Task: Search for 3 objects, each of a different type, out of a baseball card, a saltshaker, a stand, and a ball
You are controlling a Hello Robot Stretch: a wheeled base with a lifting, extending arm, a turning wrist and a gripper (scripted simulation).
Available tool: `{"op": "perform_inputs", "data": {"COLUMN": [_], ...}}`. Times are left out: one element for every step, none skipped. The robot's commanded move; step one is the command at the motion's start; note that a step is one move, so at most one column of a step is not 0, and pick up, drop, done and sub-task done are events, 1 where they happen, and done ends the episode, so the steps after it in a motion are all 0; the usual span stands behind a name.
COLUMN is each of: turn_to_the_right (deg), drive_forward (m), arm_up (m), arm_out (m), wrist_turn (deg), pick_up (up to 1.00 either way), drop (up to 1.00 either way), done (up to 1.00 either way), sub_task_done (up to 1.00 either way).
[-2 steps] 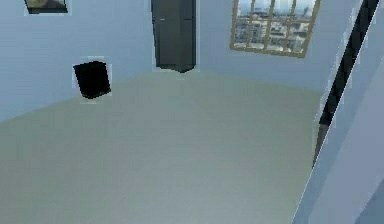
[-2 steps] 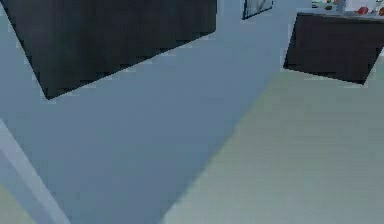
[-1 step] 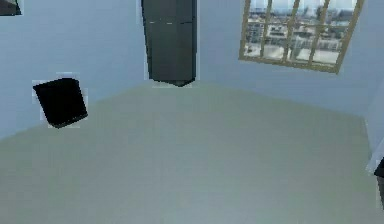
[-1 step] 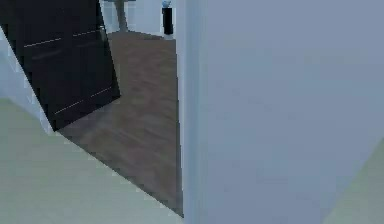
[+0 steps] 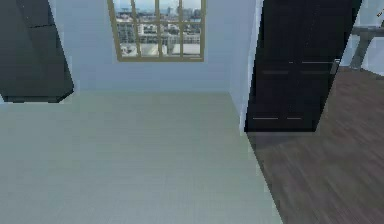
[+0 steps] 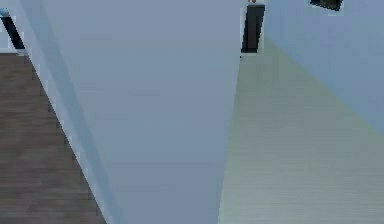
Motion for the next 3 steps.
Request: {"op": "perform_inputs", "data": {"turn_to_the_right": [0.0,42.0,0.0], "drive_forward": [0.7,0.0,0.45], "arm_up": [0.0,0.0,0.0], "arm_out": [0.0,0.0,0.0], "wrist_turn": [0.0,0.0,0.0], "pick_up": [0.0,0.0,0.0], "drop": [0.0,0.0,0.0], "done": [0.0,0.0,0.0], "sub_task_done": [0.0,0.0,0.0]}}
